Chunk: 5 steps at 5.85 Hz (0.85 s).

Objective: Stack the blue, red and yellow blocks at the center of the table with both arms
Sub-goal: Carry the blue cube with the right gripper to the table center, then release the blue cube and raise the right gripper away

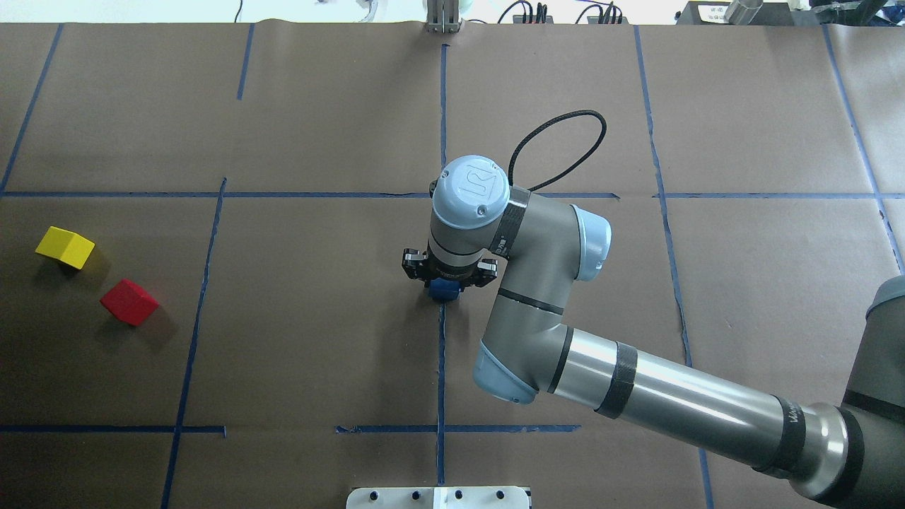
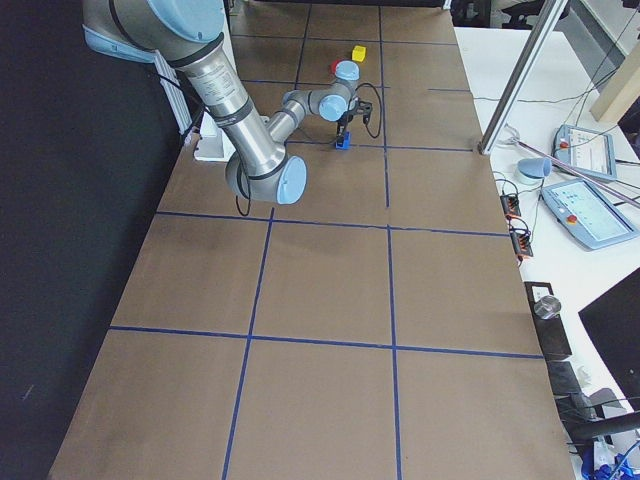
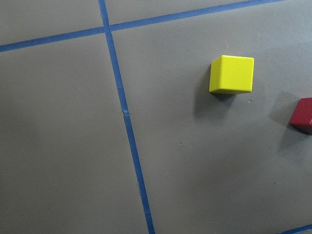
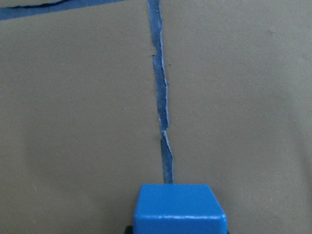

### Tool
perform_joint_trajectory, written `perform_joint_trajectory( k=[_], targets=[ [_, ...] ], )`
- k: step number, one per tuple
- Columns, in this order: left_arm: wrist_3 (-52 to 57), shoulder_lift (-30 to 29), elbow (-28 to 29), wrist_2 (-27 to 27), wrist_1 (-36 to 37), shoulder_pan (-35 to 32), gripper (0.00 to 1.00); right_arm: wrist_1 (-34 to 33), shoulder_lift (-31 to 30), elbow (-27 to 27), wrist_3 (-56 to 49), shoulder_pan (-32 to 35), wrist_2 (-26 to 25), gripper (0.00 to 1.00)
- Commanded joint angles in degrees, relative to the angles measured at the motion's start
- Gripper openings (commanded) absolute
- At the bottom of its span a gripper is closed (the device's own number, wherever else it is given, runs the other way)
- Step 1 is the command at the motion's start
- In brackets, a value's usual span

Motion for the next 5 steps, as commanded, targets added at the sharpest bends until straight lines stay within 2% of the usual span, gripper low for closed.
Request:
perform_joint_trajectory(
  k=[1, 2, 3, 4, 5],
  targets=[
    [-0.32, 0.00, -0.04, -0.70, 0.00, 0.00, 1.00, -1.00, 0.14, 1.14, -0.14, -0.88, -3.72, 1.00],
    [-0.33, -0.09, 0.05, -3.49, 0.09, 0.17, 1.00, -1.17, -0.30, 4.10, -0.14, -0.80, -3.54, 1.00],
    [-0.41, -0.52, 0.05, -6.56, -0.09, 1.74, 1.00, -5.61, -3.00, 12.31, -0.23, 1.29, -2.67, 1.00],
    [-1.11, -4.71, 0.49, -6.59, -0.96, 8.81, 1.00, -7.83, -7.64, 19.79, -0.92, 5.92, 2.99, 1.00],
    [-9.64, -6.05, -0.03, -6.16, -3.84, 13.14, 1.00, -7.59, -13.69, 23.61, -1.80, 9.28, 7.75, 1.00]
  ],
)
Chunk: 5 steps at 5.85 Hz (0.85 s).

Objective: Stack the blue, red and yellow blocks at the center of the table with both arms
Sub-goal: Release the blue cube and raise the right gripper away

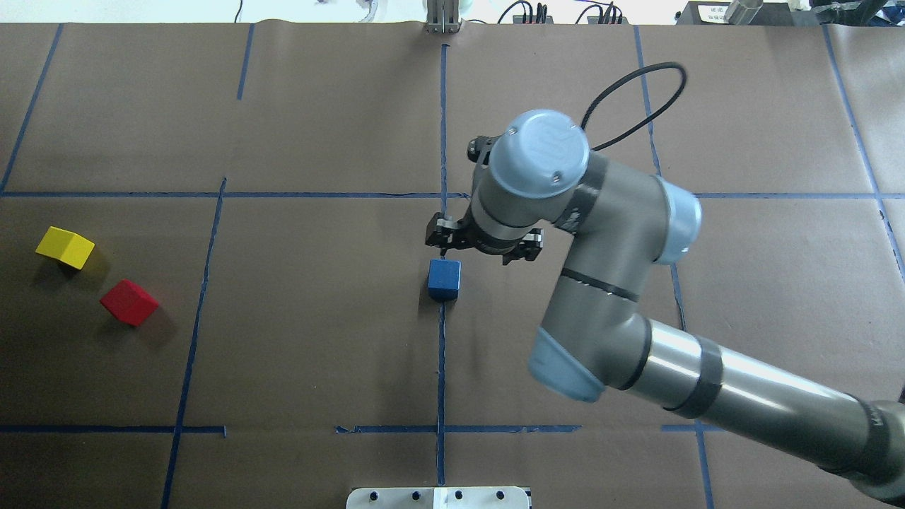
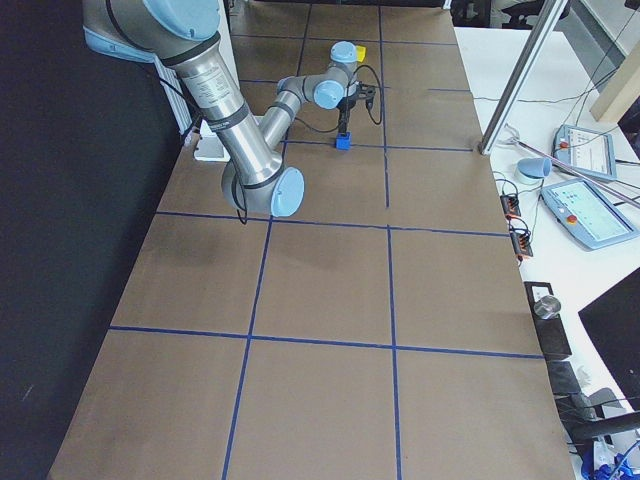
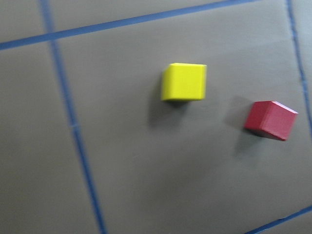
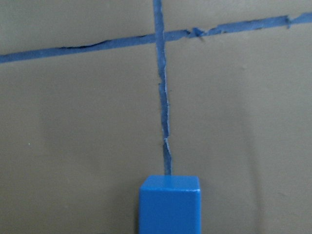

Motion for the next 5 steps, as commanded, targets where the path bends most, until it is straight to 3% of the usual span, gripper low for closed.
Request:
perform_joint_trajectory(
  k=[1, 2, 3, 4, 5],
  targets=[
    [-15.54, -2.07, 0.37, 0.32, -9.41, 8.28, 1.00, 0.04, -8.94, 7.10, -3.70, 5.27, 5.31, 1.00],
    [-24.95, -3.63, 0.46, 3.89, -15.48, 13.27, 1.00, 0.13, -12.20, 9.30, -4.51, 6.25, 5.32, 1.00],
    [-25.48, -4.09, 0.72, 14.11, -23.46, 20.55, 1.00, 0.13, -13.89, 10.97, -4.87, 6.87, 5.23, 1.00],
    [-25.31, -4.35, 2.29, 20.39, -30.07, 27.32, 1.00, 0.13, -14.16, 11.86, -4.87, 7.14, 4.88, 1.00],
    [-25.22, -6.79, 5.61, 21.24, -35.44, 30.87, 1.00, 0.13, -14.25, 11.87, -4.87, 7.49, 4.79, 1.00]
  ],
)
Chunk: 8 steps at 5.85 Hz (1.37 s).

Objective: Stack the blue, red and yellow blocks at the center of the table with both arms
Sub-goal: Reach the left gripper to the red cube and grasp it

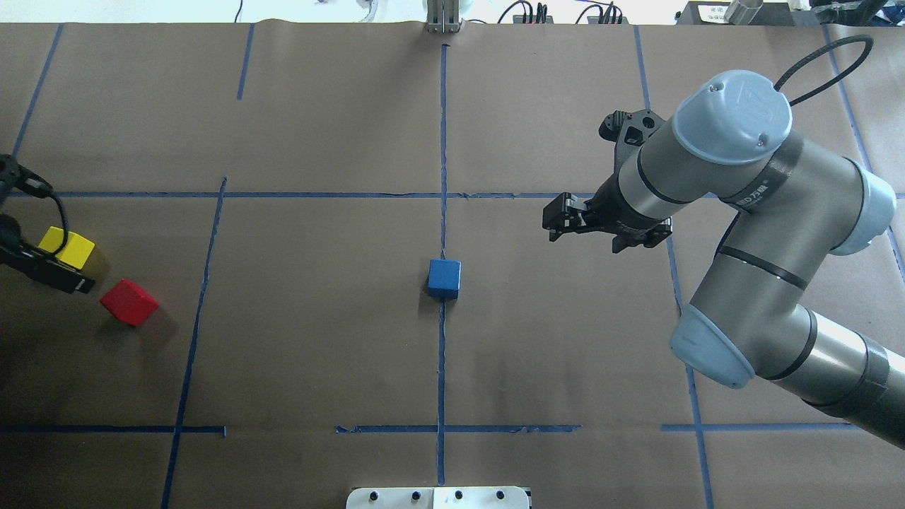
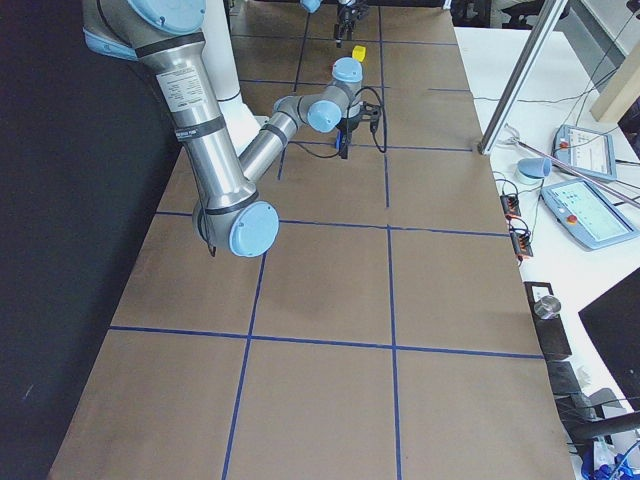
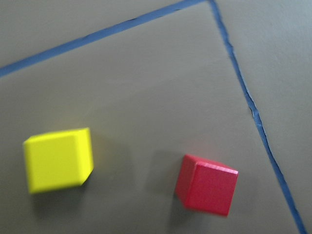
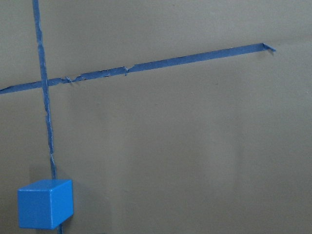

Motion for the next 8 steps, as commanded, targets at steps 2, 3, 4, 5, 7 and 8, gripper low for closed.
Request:
perform_joint_trajectory(
  k=[2, 3, 4, 5, 7, 8],
  targets=[
    [1.28, -2.08, 3.41, 10.98, -6.91, 9.63, 1.00, 0.00, -0.91, 0.44, -0.05, 0.37, -0.40, 1.00],
    [3.03, -1.47, 3.41, 11.38, -6.91, 9.47, 1.00, 0.00, -0.83, 0.44, -0.05, 0.28, -0.32, 1.00],
    [2.44, -1.38, 3.41, 11.39, -6.91, 9.47, 1.00, 0.00, -0.83, 0.36, -0.05, 0.28, -0.40, 1.00],
    [2.09, -1.29, 3.93, 11.12, -6.82, 9.82, 1.00, 0.00, -0.83, 0.18, -0.05, 0.28, -0.40, 1.00],
    [0.86, -1.29, 5.16, 10.42, -6.73, 9.91, 1.00, 0.00, -0.83, 0.09, -0.05, 0.11, -0.40, 1.00],
    [0.85, -1.29, 5.25, 10.33, -6.39, 10.00, 0.87, 0.00, -0.83, 0.09, -0.05, 0.11, -0.40, 1.00]
  ],
)
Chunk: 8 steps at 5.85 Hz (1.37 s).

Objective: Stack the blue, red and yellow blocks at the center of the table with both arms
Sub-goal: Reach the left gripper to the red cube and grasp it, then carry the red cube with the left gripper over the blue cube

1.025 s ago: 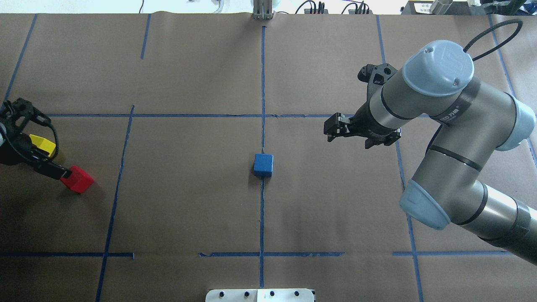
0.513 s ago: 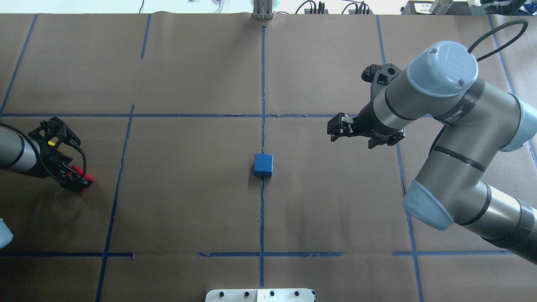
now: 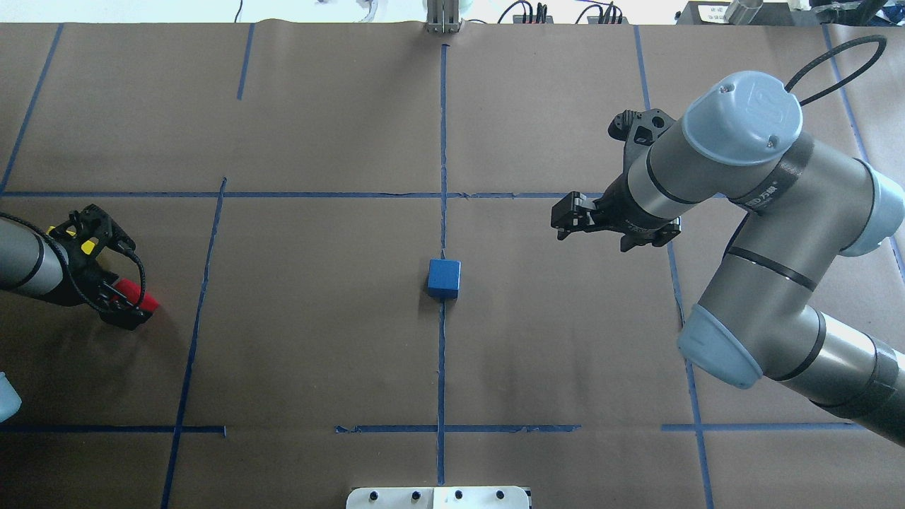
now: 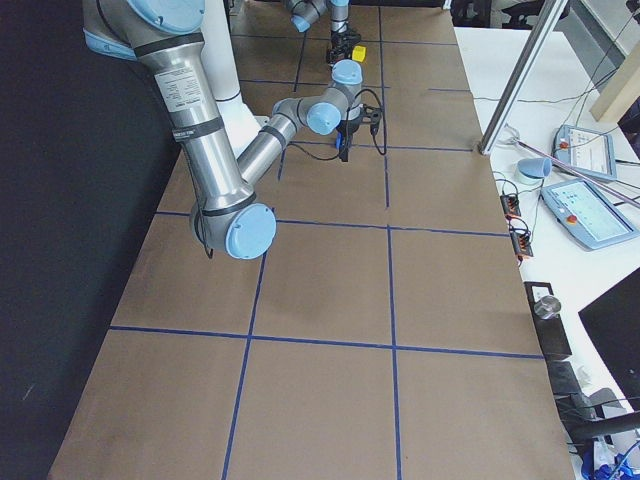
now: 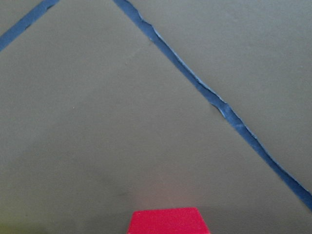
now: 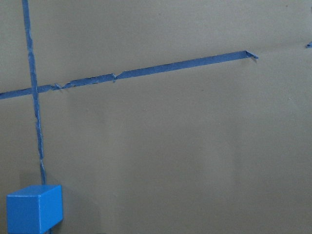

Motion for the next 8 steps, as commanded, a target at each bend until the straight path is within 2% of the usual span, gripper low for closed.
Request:
perform_joint_trajectory(
  k=[1, 2, 3, 4, 5, 6, 7, 8],
  targets=[
    [-0.36, 0.01, 0.53, -1.85, 0.32, 0.08, 0.45, 0.00, 0.00, -0.12, 0.02, 0.05, 0.00, 1.00],
    [-5.49, 0.18, 0.45, -5.61, 0.85, 0.00, 0.07, 0.00, 0.00, -0.12, 0.02, -0.04, 0.00, 1.00],
    [-15.81, -0.17, -1.29, -5.82, 0.85, 0.17, 0.00, 0.00, 0.00, 0.06, 0.02, 0.05, 0.00, 1.00],
    [-24.09, -3.04, -4.70, -6.78, 3.12, 0.17, 0.00, 0.00, 0.00, 0.32, 0.02, 0.40, 0.09, 1.00],
    [-30.00, -11.60, -6.30, -6.71, 10.53, 0.26, 0.00, 0.00, -0.43, 0.58, 0.02, 1.79, 0.70, 1.00],
    [-31.28, -22.12, -6.75, -3.49, 23.14, 4.26, 0.00, 0.09, -4.27, 3.80, -0.24, 3.37, 0.79, 1.00],
    [-40.69, -32.58, -6.67, 4.20, 35.71, 9.78, 0.00, 0.09, -7.18, 5.23, -4.16, 5.04, 0.88, 1.00],
    [-50.79, -39.21, -4.50, 5.41, 37.40, 13.49, 0.00, 0.09, -9.03, 5.24, -5.77, 6.10, 0.97, 1.00]
  ],
)
